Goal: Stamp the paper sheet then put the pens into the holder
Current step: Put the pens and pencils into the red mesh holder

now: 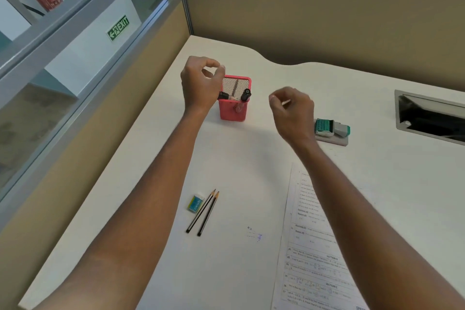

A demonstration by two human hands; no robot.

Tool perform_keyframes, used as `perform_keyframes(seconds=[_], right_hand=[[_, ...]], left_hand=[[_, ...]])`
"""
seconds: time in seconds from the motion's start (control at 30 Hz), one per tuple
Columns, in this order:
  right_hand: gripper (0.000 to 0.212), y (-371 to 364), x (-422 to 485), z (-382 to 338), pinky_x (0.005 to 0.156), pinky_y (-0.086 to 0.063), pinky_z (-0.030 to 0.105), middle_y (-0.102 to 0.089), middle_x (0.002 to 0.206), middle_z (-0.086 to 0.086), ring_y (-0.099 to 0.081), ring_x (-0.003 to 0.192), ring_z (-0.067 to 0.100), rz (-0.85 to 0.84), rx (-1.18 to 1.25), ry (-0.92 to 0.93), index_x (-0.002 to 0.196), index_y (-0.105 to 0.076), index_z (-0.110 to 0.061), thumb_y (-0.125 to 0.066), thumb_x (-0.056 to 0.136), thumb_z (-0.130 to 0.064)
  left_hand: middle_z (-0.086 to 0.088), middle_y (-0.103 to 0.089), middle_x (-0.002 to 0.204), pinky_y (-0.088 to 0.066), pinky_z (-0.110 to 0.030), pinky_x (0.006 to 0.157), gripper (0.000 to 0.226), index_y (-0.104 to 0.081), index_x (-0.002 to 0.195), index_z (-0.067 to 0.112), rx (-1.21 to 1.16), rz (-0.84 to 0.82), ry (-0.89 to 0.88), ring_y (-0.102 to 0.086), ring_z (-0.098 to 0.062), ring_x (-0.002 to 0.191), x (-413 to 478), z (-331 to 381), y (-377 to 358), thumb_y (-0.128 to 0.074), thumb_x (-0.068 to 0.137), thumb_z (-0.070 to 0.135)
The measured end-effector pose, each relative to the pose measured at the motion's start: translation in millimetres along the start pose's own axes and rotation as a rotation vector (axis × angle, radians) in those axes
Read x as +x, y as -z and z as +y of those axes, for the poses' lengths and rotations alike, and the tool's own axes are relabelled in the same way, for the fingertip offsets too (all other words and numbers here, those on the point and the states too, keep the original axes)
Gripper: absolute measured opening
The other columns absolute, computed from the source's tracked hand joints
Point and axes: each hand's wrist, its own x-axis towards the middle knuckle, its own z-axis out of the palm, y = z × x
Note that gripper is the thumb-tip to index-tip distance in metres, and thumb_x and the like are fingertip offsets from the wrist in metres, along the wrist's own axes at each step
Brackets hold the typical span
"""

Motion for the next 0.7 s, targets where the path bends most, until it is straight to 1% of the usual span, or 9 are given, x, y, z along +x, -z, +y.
perform_keyframes(seconds=[0.1,0.17,0.23,0.3,0.33,0.43,0.53,0.6,0.7], right_hand=[[0.014,0,-44,3,0.064,-0.048,0.029,-0.068,0.07,0.0,-0.06,0.064,0.015,-0.019,0.008,-0.19,0.076,-0.071,-0.014,-0.06,0.084,-0.014],[0.013,-10,-76,5,0.07,-0.055,0.035,-0.07,0.074,0.004,-0.065,0.071,0.022,-0.186,-0.032,-0.364,0.077,-0.071,-0.013,-0.062,0.084,-0.02],[0.019,-23,-106,1,0.076,-0.058,0.044,-0.072,0.079,0.011,-0.069,0.077,0.031,-0.457,-0.101,-0.471,0.075,-0.071,-0.009,-0.064,0.084,-0.024],[0.027,-36,-128,-5,0.073,-0.06,0.045,-0.073,0.073,0.015,-0.071,0.071,0.034,-0.67,-0.169,-0.487,0.073,-0.07,-0.002,-0.064,0.084,-0.026],[0.03,-44,-136,-9,0.071,-0.061,0.042,-0.072,0.069,0.014,-0.071,0.066,0.032,-0.727,-0.221,-0.467,0.073,-0.07,-0.001,-0.063,0.084,-0.027],[0.027,-64,-155,-18,0.065,-0.06,0.034,-0.07,0.072,0.012,-0.07,0.059,0.027,-0.765,-0.362,-0.395,0.075,-0.063,-0.007,-0.061,0.084,-0.032],[0.026,-75,-162,-18,0.069,-0.06,0.036,-0.069,0.087,0.013,-0.07,0.071,0.032,-0.747,-0.381,-0.376,0.078,-0.05,-0.014,-0.065,0.082,-0.035],[0.028,-76,-161,-16,0.068,-0.059,0.037,-0.068,0.089,0.013,-0.069,0.074,0.033,-0.734,-0.386,-0.358,0.078,-0.046,-0.015,-0.067,0.082,-0.033],[0.023,-75,-160,-12,0.065,-0.054,0.033,-0.064,0.089,0.01,-0.066,0.079,0.033,-0.716,-0.44,-0.31,0.078,-0.042,-0.014,-0.062,0.084,-0.022]], left_hand=[[-0.006,-0.069,0.088,-0.049,-0.018,0.065,0.01,-0.07,0.08,0.01,-0.031,0.068,0.042,-0.06,-0.009,0.069,-22,-8,17,-0.064,0.082,0.017],[0.002,-0.067,0.072,-0.046,-0.022,0.062,0.01,-0.068,0.073,0.013,0.003,0.05,0.121,-0.057,-0.007,0.062,-45,-20,32,-0.062,0.08,0.016],[0.008,-0.064,0.065,-0.047,-0.024,0.064,0.009,-0.069,0.072,0.014,0.06,-0.076,0.22,-0.06,-0.006,0.062,-72,-33,49,-0.064,0.079,0.016],[0.004,-0.069,0.072,-0.054,-0.029,0.073,0.007,-0.071,0.075,0.014,0.133,-0.275,0.304,-0.066,-0.016,0.074,-96,-47,65,-0.067,0.079,0.018],[0.003,-0.072,0.077,-0.055,-0.032,0.078,0.006,-0.072,0.077,0.015,0.171,-0.371,0.336,-0.067,-0.018,0.08,-107,-53,72,-0.068,0.079,0.019],[0.005,-0.072,0.084,-0.055,-0.036,0.087,0.007,-0.073,0.082,0.021,0.269,-0.587,0.393,-0.067,-0.017,0.088,-132,-69,93,-0.074,0.076,0.026],[0.004,-0.07,0.09,-0.053,-0.039,0.09,0.02,-0.072,0.09,0.023,0.327,-0.737,0.395,-0.065,-0.017,0.091,-148,-70,101,-0.08,0.074,0.032],[0.004,-0.067,0.094,-0.05,-0.041,0.093,0.027,-0.07,0.095,0.022,0.365,-0.803,0.355,-0.063,-0.016,0.092,-154,-65,99,-0.082,0.073,0.033],[0.004,-0.064,0.098,-0.049,-0.042,0.094,0.031,-0.068,0.1,0.022,0.378,-0.83,0.32,-0.061,-0.016,0.093,-158,-59,99,-0.082,0.073,0.032]])
